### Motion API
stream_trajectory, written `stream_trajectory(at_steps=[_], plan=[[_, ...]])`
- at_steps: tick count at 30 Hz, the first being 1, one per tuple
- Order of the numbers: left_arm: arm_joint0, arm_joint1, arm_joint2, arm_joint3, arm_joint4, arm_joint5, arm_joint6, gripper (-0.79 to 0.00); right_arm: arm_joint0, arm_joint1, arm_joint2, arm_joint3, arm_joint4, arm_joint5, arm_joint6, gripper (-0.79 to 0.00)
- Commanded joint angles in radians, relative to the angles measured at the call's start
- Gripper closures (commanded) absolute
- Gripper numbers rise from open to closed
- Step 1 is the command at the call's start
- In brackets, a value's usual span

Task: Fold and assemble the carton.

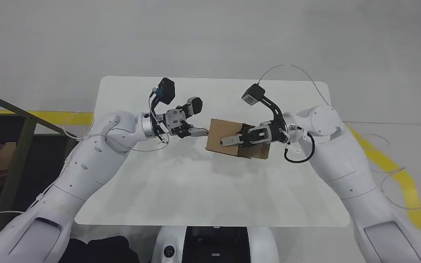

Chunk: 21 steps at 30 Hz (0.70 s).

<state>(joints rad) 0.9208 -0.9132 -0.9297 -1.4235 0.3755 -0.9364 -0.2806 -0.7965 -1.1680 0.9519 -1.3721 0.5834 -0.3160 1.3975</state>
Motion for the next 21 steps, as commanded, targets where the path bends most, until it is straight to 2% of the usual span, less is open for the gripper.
stream_trajectory(at_steps=[1, 21], plan=[[-0.003, -0.004, 0.005, 0.002, -0.004, -0.006, -0.004, -0.785, 0.005, -0.003, -0.006, 0.007, 0.007, -0.003, 0.004, 0.0], [-0.025, -0.035, 0.038, 0.039, -0.105, -0.043, -0.048, -0.785, 0.022, -0.017, -0.016, 0.051, 0.066, -0.032, 0.032, 0.0]])
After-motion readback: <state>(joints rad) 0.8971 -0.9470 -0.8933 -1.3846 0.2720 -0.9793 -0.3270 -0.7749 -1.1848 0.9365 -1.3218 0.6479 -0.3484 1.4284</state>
